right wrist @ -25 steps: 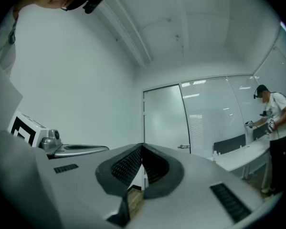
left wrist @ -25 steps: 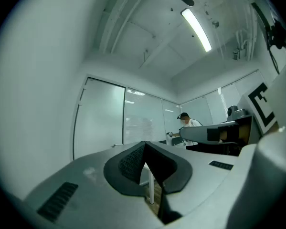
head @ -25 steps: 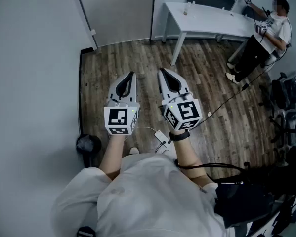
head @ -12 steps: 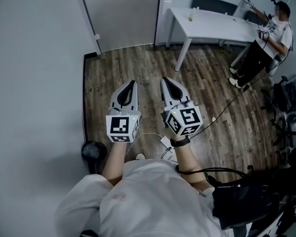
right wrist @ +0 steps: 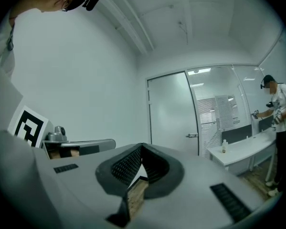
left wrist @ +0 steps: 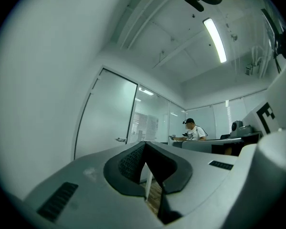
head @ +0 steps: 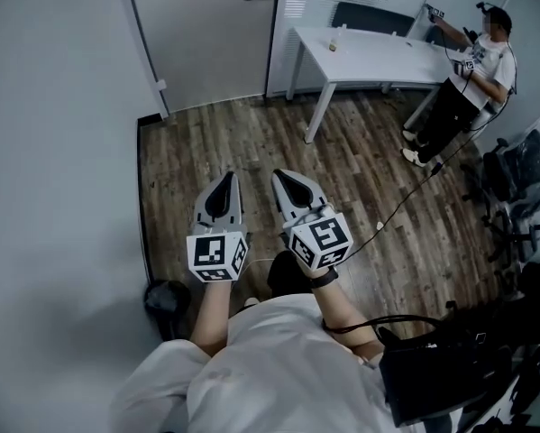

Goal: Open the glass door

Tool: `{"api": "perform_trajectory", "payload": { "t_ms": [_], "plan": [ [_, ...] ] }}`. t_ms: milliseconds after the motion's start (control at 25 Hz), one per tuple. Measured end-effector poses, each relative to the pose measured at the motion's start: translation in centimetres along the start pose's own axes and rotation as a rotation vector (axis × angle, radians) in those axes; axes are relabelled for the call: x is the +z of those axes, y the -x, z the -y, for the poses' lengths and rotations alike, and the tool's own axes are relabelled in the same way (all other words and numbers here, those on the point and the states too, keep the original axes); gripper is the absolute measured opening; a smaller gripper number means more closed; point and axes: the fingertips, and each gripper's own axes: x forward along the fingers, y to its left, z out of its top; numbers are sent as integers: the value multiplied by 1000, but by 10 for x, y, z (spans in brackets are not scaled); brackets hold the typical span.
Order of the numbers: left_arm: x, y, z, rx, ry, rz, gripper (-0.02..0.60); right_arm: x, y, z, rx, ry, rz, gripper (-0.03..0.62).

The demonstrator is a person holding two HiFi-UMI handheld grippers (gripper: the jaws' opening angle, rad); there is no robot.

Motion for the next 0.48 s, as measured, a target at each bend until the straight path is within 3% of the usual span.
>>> {"api": "perform_trajectory", "payload": {
  "t_ms": [240,480],
  "plan": [
    [-8,-54,11,-24,-5,-8,-6,-3,-28,58,-7,-21,-8,-5],
    [-31,-153,-6,32,-18,-5,-6,-5,-96,146,59,-37,51,-5]
  ]
}}
